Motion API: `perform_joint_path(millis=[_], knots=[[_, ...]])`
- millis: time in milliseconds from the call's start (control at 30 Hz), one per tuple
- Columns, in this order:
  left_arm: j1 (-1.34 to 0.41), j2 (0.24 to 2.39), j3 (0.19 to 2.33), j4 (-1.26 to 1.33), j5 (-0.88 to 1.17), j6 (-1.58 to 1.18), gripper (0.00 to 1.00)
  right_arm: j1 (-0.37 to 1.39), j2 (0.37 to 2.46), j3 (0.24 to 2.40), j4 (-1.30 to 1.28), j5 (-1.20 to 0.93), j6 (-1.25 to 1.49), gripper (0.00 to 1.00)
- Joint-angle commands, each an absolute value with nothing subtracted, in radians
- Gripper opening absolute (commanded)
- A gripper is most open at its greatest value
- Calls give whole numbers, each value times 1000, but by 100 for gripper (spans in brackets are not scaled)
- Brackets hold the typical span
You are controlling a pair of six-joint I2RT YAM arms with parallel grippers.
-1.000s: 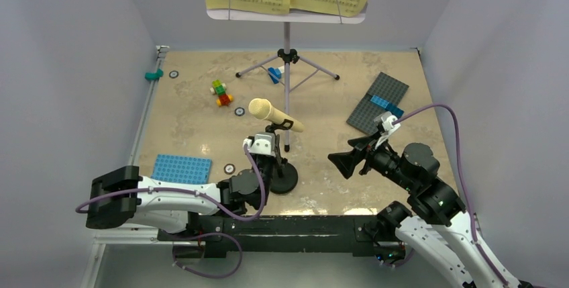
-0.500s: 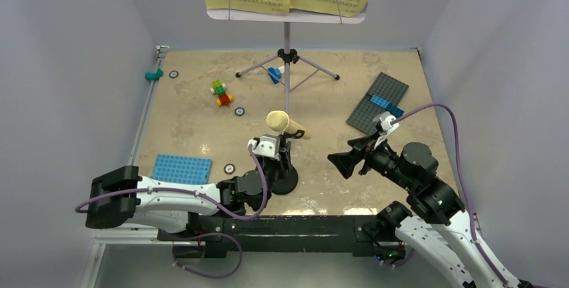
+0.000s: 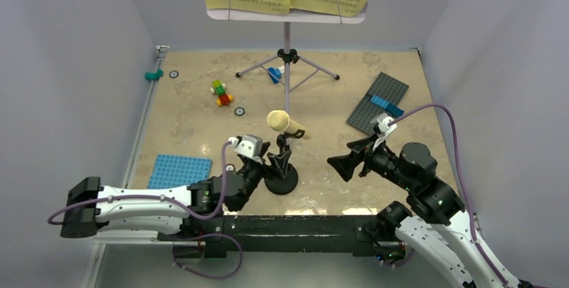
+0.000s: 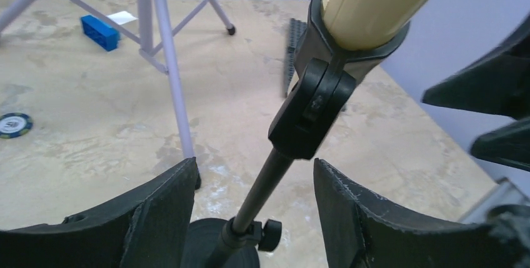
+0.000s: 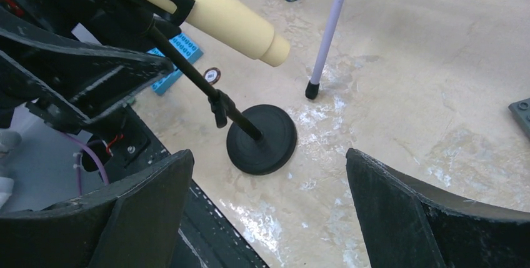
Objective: Pack up the instrument practice props
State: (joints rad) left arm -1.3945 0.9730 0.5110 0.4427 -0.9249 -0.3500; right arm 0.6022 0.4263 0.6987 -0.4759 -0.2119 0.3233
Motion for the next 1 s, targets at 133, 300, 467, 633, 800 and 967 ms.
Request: perform_joint_path(millis=[133, 300, 467, 633, 800, 967], knots=[[-1353, 723, 391, 343, -552, -375, 77, 606, 431, 665, -465, -306, 313, 98], [-1187, 675, 367, 363, -319, -421, 69, 606, 472, 653, -447, -382, 325, 97], [-1161, 722, 398, 381, -249, -375, 62, 606, 471, 584, -350, -438, 388, 96], [-1157, 796, 430, 442, -210, -352, 58, 606, 477, 509, -243, -445, 439, 96], [-1154, 841, 462, 450, -206, -325, 54, 606, 505, 451, -142, -479, 484, 94], [-1143, 851, 477, 469, -217, -315, 52, 606, 533, 420, -79, -498, 506, 93]])
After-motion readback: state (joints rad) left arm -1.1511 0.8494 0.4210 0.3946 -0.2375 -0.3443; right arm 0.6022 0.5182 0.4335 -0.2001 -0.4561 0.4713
